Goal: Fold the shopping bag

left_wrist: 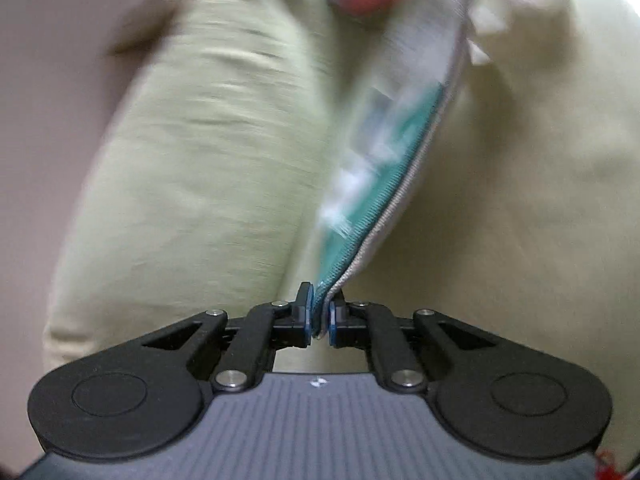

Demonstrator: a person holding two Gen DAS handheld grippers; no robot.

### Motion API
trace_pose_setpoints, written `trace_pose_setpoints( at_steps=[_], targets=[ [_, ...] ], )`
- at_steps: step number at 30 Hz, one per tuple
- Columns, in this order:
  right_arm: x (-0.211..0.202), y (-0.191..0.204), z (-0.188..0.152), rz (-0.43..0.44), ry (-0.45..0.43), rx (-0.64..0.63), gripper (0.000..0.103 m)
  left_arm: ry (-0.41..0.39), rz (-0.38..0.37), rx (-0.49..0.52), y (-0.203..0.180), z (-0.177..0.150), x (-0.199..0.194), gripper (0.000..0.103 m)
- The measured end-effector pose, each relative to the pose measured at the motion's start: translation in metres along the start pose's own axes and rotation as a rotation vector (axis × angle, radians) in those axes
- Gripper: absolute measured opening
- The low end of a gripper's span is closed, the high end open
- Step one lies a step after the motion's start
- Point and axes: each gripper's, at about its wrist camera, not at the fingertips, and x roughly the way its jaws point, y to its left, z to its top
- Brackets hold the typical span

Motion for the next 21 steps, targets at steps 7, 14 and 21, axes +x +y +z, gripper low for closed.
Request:
trace_pose_setpoints(
  at_steps=[7, 14, 21],
  targets=[
    [0.022, -0.075, 0.054, -0.064, -0.17, -0.005, 0.004, -0.028, 0.139, -0.15, 0.082, 0.023, -0.046, 0.009],
    [0.116, -0.111, 0.159, -0.078, -0.331, -0.055, 0.004, 0.048, 0.31, -0.183, 0.149, 0.021, -0.04, 0.009],
    [0.131, -0.136, 0.161, -0.195, -0.498, -0.026, 0.004, -0.016, 0.442, -0.181, 0.18, 0.053, -0.08, 0.008]
  ],
)
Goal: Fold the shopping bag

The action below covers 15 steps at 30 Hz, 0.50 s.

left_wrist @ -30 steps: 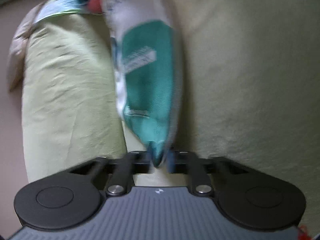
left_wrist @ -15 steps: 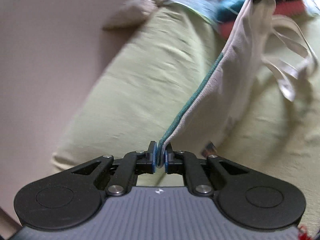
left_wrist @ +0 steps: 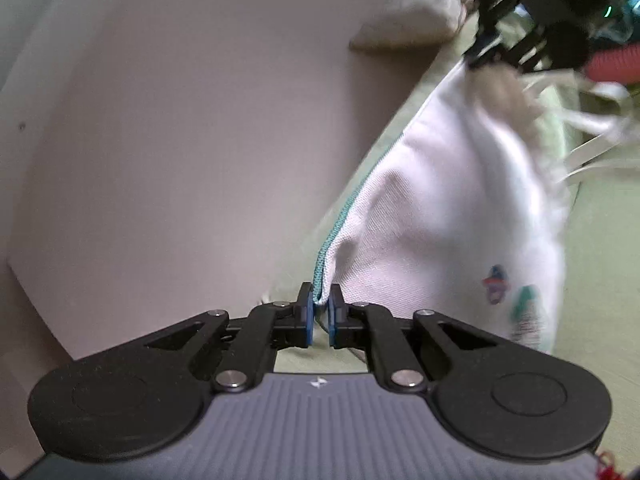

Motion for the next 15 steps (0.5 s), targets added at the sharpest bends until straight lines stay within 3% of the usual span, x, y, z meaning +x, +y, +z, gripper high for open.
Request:
trace_pose_setpoints(
  at_steps=[2, 3, 6, 7, 9, 11, 12, 14, 15],
  targets=[
    [-0.013, -0.001, -0.03, 0.022, 0.018, 0.027, 0.004, -0.037, -0.09, -0.025, -0.02, 0.016, -0.019, 0.008],
    [-0.019, 0.004, -0.05, 0.057, 0.08, 0.04, 0.005, -0.041, -0.172, -0.05, -0.036, 0.025, -0.026, 0.008],
    [-0.043, 0.036, -0.119, 0.188, 0.387, 0.073, 0.015, -0.051, -0.474, -0.045, -0.117, 0.041, -0.047, 0.02],
    [-0.057, 0.05, -0.138, 0.22, 0.493, 0.09, 0.017, -0.052, -0.57, -0.029, -0.147, 0.041, -0.054, 0.02],
    [-0.091, 0.076, -0.169, 0.274, 0.683, 0.151, 0.018, -0.03, -0.69, 0.0, -0.194, 0.037, -0.059, 0.02],
    [-0.131, 0.092, -0.179, 0.319, 0.774, 0.296, 0.022, 0.016, -0.73, 0.02, -0.214, 0.021, -0.055, 0.02],
    [-0.152, 0.098, -0.177, 0.344, 0.791, 0.383, 0.03, 0.046, -0.733, 0.03, -0.218, 0.009, -0.05, 0.02],
    [-0.181, 0.112, -0.158, 0.382, 0.774, 0.47, 0.039, 0.101, -0.701, 0.082, -0.221, -0.023, -0.038, 0.023],
    [-0.19, 0.122, -0.145, 0.401, 0.751, 0.479, 0.039, 0.116, -0.661, 0.146, -0.222, -0.04, -0.032, 0.032]
  ],
)
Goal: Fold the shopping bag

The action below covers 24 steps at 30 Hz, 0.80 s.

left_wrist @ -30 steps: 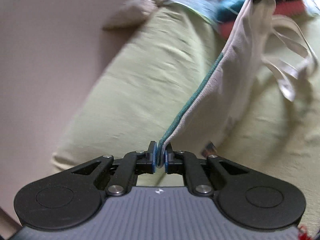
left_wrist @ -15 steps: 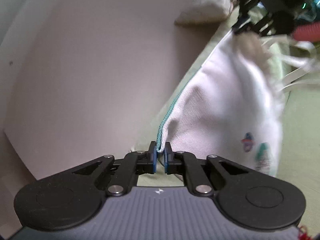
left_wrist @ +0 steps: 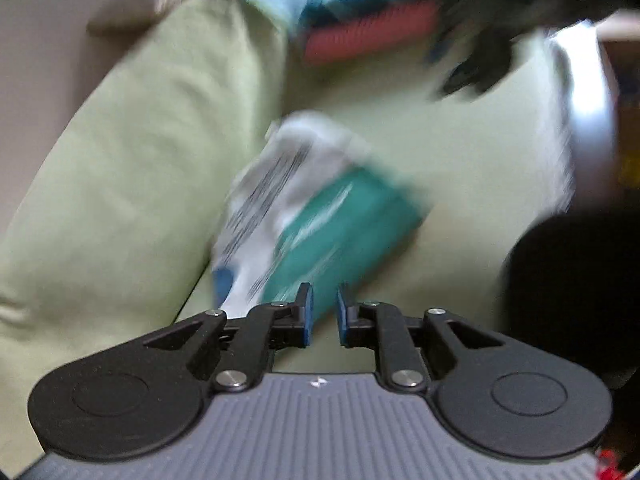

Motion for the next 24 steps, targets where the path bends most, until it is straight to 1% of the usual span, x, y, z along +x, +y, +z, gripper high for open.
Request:
trace_pose_setpoints(
  at_steps=[1, 2, 3, 5, 7, 9, 11, 12, 14, 15, 16, 17, 18, 19, 20, 21, 23, 24],
  targets=[
    [-0.008, 0.016, -0.001, 0.024, -0.017, -0.003, 0.04, 0.037, 0.042, 0.052, 0.001, -0.017, 0.009, 0.04],
    [-0.013, 0.032, 0.003, 0.043, -0.038, -0.031, 0.041, 0.068, 0.088, 0.118, 0.003, -0.033, 0.021, 0.042],
    [-0.013, 0.047, 0.011, 0.059, -0.056, -0.074, 0.043, 0.09, 0.123, 0.184, 0.005, -0.048, 0.033, 0.043],
    [-0.012, 0.076, 0.027, 0.083, -0.09, -0.169, 0.046, 0.112, 0.151, 0.279, 0.009, -0.081, 0.054, 0.043],
    [-0.002, 0.1, 0.041, 0.087, -0.109, -0.261, 0.047, 0.128, 0.156, 0.331, 0.01, -0.099, 0.068, 0.043],
    [0.009, 0.117, 0.048, 0.085, -0.084, -0.342, 0.047, 0.146, 0.161, 0.4, 0.007, -0.116, 0.086, 0.043],
    [0.021, 0.128, 0.048, 0.07, -0.062, -0.404, 0.047, 0.144, 0.164, 0.458, 0.001, -0.132, 0.1, 0.043],
    [0.025, 0.133, 0.046, 0.059, -0.052, -0.435, 0.046, 0.141, 0.153, 0.468, 0.0, -0.137, 0.106, 0.043],
    [0.027, 0.138, 0.044, 0.033, -0.078, -0.468, 0.045, 0.14, 0.123, 0.486, -0.003, -0.142, 0.121, 0.043],
    [0.032, 0.14, 0.046, 0.013, -0.088, -0.475, 0.045, 0.138, 0.118, 0.517, -0.005, -0.144, 0.128, 0.034],
    [0.035, 0.139, 0.046, -0.008, -0.092, -0.481, 0.044, 0.132, 0.121, 0.558, -0.008, -0.146, 0.134, 0.018],
    [0.039, 0.139, 0.046, -0.021, -0.093, -0.491, 0.033, 0.133, 0.113, 0.576, -0.009, -0.145, 0.139, 0.004],
    [0.049, 0.137, 0.049, -0.027, -0.076, -0.504, 0.004, 0.141, 0.096, 0.574, -0.008, -0.143, 0.144, 0.0],
    [0.055, 0.133, 0.05, -0.027, -0.06, -0.506, 0.003, 0.149, 0.079, 0.573, -0.007, -0.14, 0.149, 0.0],
    [0.058, 0.127, 0.05, -0.023, -0.058, -0.499, 0.002, 0.154, 0.061, 0.551, -0.004, -0.136, 0.151, 0.0],
    [0.058, 0.12, 0.051, -0.032, -0.06, -0.49, 0.002, 0.151, 0.036, 0.5, 0.001, -0.13, 0.149, 0.0],
    [0.053, 0.101, 0.051, -0.08, -0.065, -0.47, 0.002, 0.128, -0.024, 0.383, 0.011, -0.116, 0.137, 0.0],
    [0.047, 0.089, 0.05, -0.103, -0.064, -0.451, 0.002, 0.109, -0.046, 0.344, 0.011, -0.11, 0.128, 0.0]
  ],
)
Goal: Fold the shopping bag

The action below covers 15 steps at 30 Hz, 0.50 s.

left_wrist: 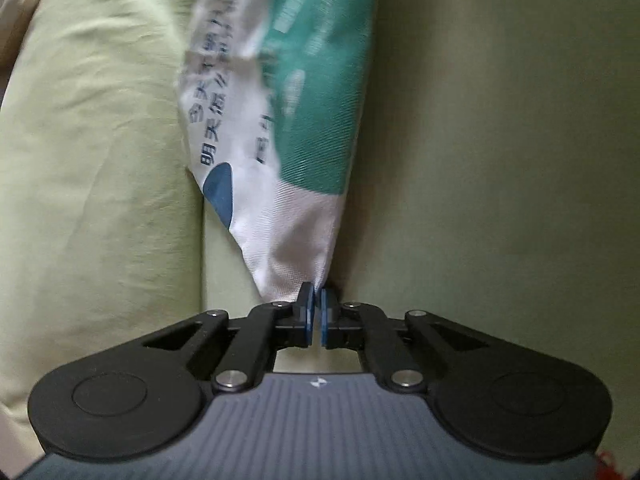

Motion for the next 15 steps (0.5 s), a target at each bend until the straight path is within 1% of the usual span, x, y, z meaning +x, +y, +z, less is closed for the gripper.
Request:
trace_pose_setpoints(
  at_steps=[2, 3, 5, 8, 9, 11, 12, 13, 14, 15],
  targets=[
    [-0.012, -0.02, -0.016, -0.034, 0.016, 0.032, 0.002, -0.067, -0.024, -0.043, -0.005, 0.01, -0.029, 0.0],
    [-0.018, -0.027, -0.027, -0.042, 0.04, 0.039, 0.002, -0.104, -0.041, -0.057, -0.011, 0.016, -0.044, 0.0],
    [-0.029, -0.03, -0.051, -0.033, 0.078, 0.041, 0.002, -0.169, -0.073, -0.077, -0.027, 0.028, -0.073, 0.0],
    [-0.037, -0.008, -0.084, 0.026, 0.146, 0.001, 0.002, -0.206, -0.121, -0.084, -0.057, 0.04, -0.101, 0.0],
    [-0.038, 0.0, -0.089, 0.049, 0.152, 0.009, 0.003, -0.215, -0.138, -0.089, -0.066, 0.043, -0.108, 0.0],
    [-0.045, 0.017, -0.094, 0.081, 0.155, 0.025, 0.004, -0.194, -0.154, -0.116, -0.081, 0.044, -0.114, 0.001],
    [-0.046, 0.024, -0.094, 0.074, 0.161, 0.013, 0.009, -0.172, -0.15, -0.138, -0.084, 0.042, -0.113, 0.006],
    [-0.046, 0.032, -0.094, 0.06, 0.169, -0.006, 0.012, -0.149, -0.145, -0.168, -0.086, 0.04, -0.113, 0.017],
    [-0.046, 0.04, -0.094, 0.045, 0.177, -0.026, 0.014, -0.132, -0.152, -0.203, -0.084, 0.036, -0.113, 0.017],
    [-0.047, 0.044, -0.094, 0.024, 0.183, -0.027, 0.016, -0.122, -0.168, -0.252, -0.08, 0.032, -0.115, 0.021]
  ],
)
